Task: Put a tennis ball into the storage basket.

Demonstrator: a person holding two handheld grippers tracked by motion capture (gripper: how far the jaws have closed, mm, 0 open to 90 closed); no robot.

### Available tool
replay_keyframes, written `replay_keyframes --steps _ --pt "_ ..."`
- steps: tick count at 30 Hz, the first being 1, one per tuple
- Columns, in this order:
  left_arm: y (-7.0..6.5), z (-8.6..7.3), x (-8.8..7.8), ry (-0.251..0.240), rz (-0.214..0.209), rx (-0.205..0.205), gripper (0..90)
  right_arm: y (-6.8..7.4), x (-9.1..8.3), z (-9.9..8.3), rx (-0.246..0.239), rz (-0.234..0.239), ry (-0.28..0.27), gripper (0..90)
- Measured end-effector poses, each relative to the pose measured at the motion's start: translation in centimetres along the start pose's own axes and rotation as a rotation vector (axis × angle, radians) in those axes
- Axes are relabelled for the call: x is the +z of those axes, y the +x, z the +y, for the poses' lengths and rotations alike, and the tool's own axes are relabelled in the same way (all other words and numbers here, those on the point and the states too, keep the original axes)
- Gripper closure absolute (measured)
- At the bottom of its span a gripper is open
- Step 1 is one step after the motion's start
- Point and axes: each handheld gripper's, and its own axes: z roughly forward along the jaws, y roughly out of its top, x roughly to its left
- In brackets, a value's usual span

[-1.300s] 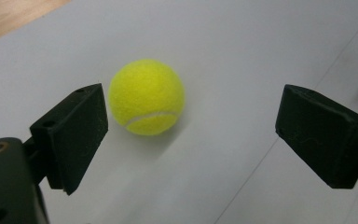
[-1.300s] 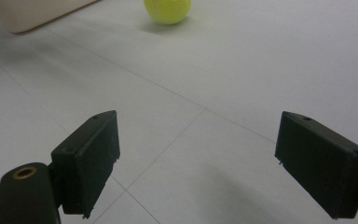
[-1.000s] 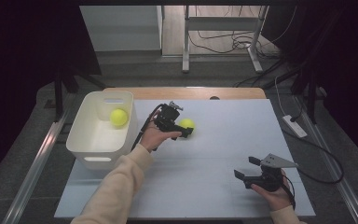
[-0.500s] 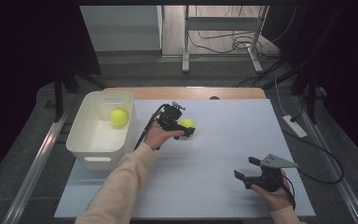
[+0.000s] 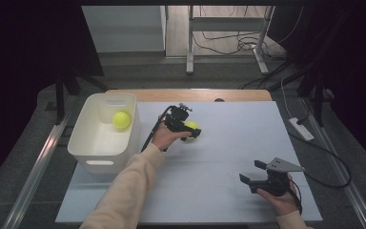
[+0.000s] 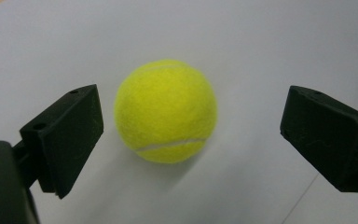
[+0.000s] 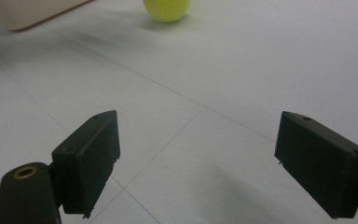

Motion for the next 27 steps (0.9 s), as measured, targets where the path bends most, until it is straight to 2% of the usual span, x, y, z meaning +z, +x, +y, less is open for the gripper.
replay_keyframes --steps 27 --pt "0.7 0.4 3.6 0.045 0.009 -0.033 9.1 0.0 0.0 0.0 0.001 0.002 0.000 14.1"
